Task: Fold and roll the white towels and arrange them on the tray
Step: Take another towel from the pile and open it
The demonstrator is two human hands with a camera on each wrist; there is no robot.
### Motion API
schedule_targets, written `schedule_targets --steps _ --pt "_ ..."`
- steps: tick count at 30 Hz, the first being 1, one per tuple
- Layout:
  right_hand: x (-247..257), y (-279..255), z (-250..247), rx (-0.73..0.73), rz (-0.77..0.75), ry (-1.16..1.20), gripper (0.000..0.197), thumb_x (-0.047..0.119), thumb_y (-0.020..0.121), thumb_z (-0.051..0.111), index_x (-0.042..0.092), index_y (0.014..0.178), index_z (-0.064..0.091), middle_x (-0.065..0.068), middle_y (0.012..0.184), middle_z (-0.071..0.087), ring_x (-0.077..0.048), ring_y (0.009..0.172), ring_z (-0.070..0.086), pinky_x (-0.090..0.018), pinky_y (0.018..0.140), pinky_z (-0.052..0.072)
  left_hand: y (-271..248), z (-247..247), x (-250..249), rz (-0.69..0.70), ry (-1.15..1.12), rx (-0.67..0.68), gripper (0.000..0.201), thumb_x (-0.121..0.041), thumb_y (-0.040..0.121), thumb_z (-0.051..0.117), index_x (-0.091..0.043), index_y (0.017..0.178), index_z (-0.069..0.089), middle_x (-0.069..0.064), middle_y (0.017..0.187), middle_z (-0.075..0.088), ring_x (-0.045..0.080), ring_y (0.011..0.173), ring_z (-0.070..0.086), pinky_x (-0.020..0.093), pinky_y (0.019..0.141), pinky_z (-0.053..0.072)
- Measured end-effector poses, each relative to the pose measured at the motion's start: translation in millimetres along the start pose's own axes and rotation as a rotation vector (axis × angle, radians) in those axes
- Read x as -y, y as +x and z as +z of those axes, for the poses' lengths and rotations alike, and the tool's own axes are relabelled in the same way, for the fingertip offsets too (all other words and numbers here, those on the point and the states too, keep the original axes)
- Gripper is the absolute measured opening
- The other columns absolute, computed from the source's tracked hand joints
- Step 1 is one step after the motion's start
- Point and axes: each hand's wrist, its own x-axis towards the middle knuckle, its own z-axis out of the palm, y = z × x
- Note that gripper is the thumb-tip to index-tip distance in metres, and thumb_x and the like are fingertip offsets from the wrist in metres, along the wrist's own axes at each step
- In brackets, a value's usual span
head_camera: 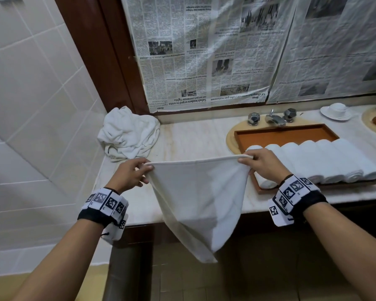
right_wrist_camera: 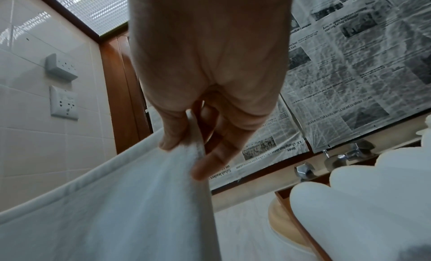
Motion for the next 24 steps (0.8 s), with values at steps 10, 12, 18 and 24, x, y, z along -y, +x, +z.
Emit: schedule_targets --steps 10,12,18,24 --pt "19 15 -27 -0.090 -0.056 0.003 0.014 0.020 0.089 0.071 0.008 0.081 0.073 -0.016 0.072 0.068 -0.018 0.056 0.067 -0.022 0.055 0.051 1 3 -16 -0.010 -0.166 0.037 0.012 -0.011 0.100 0.059 -0.006 0.104 0.068 0.018 0.081 0.066 0.022 0.071 0.072 0.030 0.062 0.061" --pt "18 15 -31 -0.093 -0.056 0.030 0.011 0.019 0.090 0.070 0.012 0.083 0.074 -0.013 0.074 0.069 -0.016 0.057 0.067 -0.026 0.059 0.054 1 3 -19 0.005 -0.172 0.033 0.012 -0.013 0.098 0.062 -0.003 0.103 0.068 0.017 0.083 0.065 0.023 0.071 0.071 0.031 0.064 0.061" --pt "13 16 -35 -0.066 -0.033 0.061 0.011 0.019 0.089 0.072 0.009 0.083 0.073 -0.016 0.076 0.070 -0.022 0.058 0.067 -0.040 0.066 0.057 3 -2 -22 0.029 -0.149 -0.035 0.016 -0.019 0.093 0.069 -0.003 0.099 0.069 0.014 0.086 0.062 0.019 0.069 0.071 0.031 0.065 0.061" --pt "6 31 -39 -0.033 -0.028 0.045 0.006 0.016 0.089 0.071 0.012 0.084 0.072 -0.009 0.076 0.072 -0.027 0.066 0.071 -0.051 0.074 0.059 11 -9 -29 0.068 -0.209 -0.161 0.012 -0.019 0.089 0.075 -0.009 0.091 0.070 0.002 0.079 0.065 0.021 0.068 0.071 0.032 0.069 0.061"
